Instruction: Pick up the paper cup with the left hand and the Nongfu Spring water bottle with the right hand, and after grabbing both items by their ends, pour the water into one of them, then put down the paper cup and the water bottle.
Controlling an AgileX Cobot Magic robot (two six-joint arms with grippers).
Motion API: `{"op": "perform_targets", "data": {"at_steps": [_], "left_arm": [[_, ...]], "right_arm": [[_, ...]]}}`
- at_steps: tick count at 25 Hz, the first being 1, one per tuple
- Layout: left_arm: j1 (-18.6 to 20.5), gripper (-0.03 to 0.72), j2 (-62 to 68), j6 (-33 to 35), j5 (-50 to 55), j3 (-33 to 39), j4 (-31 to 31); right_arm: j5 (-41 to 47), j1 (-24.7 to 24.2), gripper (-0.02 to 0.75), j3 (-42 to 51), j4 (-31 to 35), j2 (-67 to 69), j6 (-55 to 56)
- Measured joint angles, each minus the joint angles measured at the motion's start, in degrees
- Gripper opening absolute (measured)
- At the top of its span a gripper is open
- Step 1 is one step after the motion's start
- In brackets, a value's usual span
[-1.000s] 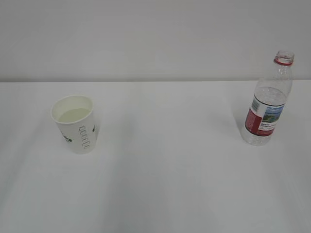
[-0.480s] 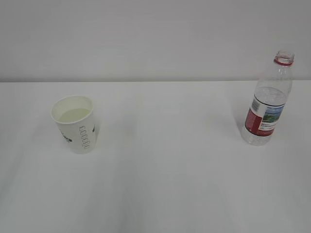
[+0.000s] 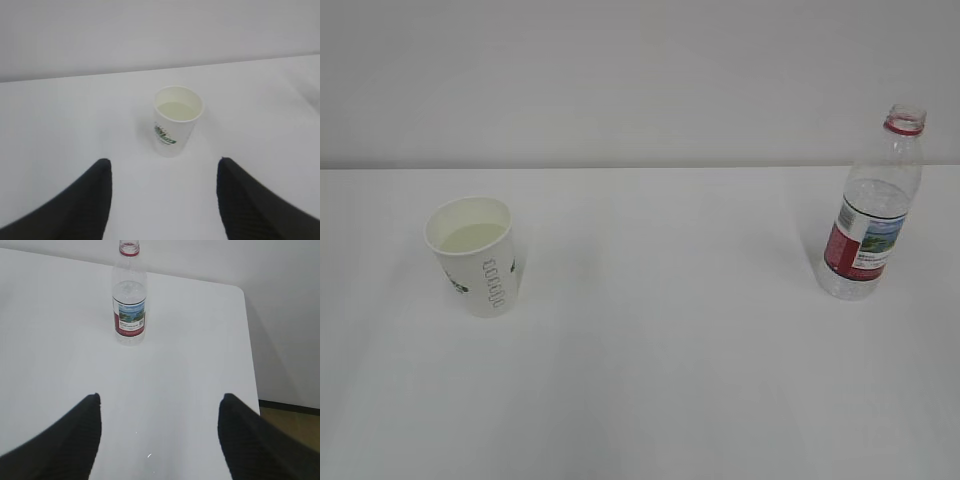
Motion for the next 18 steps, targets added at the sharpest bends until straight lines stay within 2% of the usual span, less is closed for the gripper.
{"op": "perform_targets", "data": {"at_steps": [2,4,9,13,18], "left_arm": [[0.0,0.47,0.0,0.0,-1.2,0.0,-5.0],[0.0,0.467,0.0,0.0,-2.0,0.0,-7.4],[0.0,0.465,0.0,0.1,-1.2,0.0,-5.9],[0.0,0.464,0.0,7.0,3.3,0.0,-4.8],[0.0,0.445,0.0,10.1,7.6,0.0,-8.9]], "right_arm": [[0.0,0.0,0.548,0.0,0.0,0.0,0.0],[0.0,0.0,0.548,0.0,0.0,0.0,0.0],[0.0,0.0,0.547,2.1,0.8,0.0,0.1],[0.1,0.0,0.546,3.9,2.7,0.0,1.6],[-0.1,0.0,0.539,4.0,2.9,-0.1,2.5]]}}
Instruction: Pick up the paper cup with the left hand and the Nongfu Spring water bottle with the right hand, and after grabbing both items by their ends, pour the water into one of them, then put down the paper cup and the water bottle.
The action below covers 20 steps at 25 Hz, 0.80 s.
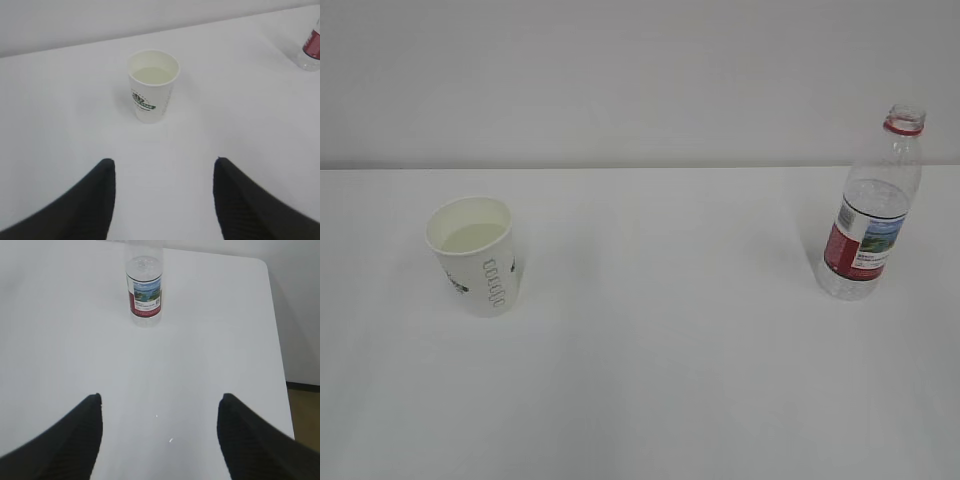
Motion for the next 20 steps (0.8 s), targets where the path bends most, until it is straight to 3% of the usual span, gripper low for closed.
{"op": "perform_targets", "data": {"at_steps": [9,20], "left_arm": [[0.0,0.433,-2.4,0.4,1.6,0.0,-3.3],[0.0,0.423,-8.2,0.4,6.0,-0.1,-3.5]], "right_arm": [[-6.0,0.0,0.537,0.6,0.1,-8.1,0.1],[-5.8,0.0,0.537,7.2,0.8,-13.3,1.0]]}}
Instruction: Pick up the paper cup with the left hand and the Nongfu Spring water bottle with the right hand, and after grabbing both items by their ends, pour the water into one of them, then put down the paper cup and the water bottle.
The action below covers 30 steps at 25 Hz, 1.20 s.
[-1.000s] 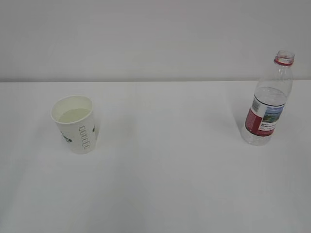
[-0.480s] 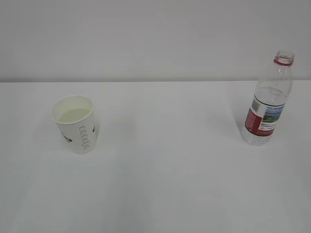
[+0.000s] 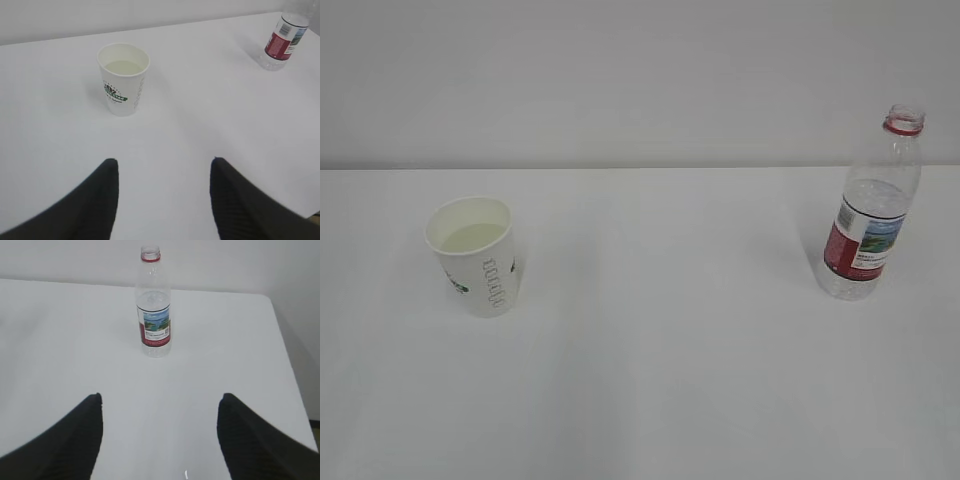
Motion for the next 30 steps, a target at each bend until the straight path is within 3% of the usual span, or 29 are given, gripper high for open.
{"op": "perform_targets", "data": {"at_steps": [20,30], "left_arm": [[0.0,0.418,-3.2,0.0,8.8,-0.1,0.1],[0.0,0.417,-3.2,0.0,8.8,0.2,4.0]], "right_arm": [[-3.9,0.0,0.536,6.9,1.7,-1.1,1.5],[-4.5,0.0,0.536,7.3,1.7,-1.1,1.5]]}}
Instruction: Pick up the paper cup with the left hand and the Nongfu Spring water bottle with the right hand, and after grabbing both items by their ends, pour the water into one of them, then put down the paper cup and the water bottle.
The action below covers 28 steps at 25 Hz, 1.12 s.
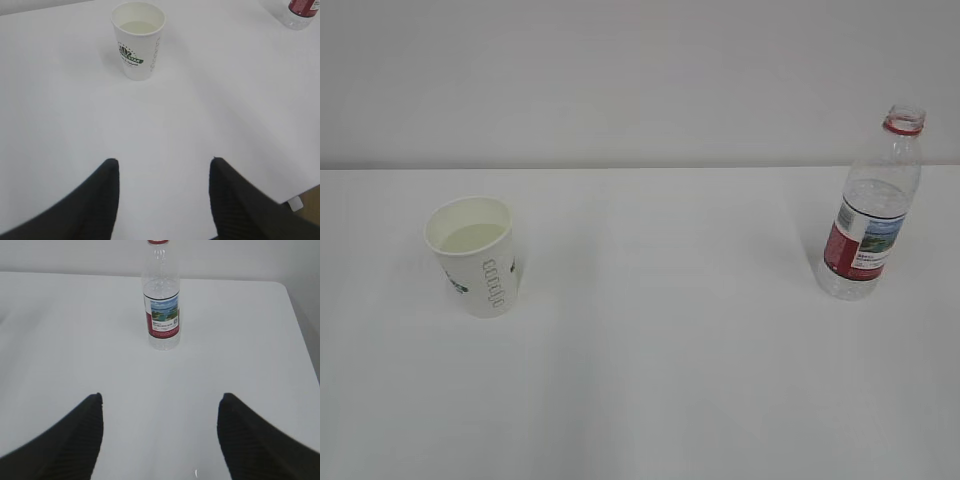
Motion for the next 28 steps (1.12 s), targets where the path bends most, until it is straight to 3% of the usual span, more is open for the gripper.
{"op": "perform_targets", "data": {"at_steps": [28], "left_arm": [[0.0,0.414,0.0,0.0,0.1,0.0,0.0]], "right_arm": [[2.8,0.0,0.536,3.2,-0.1,0.0,0.0]]}}
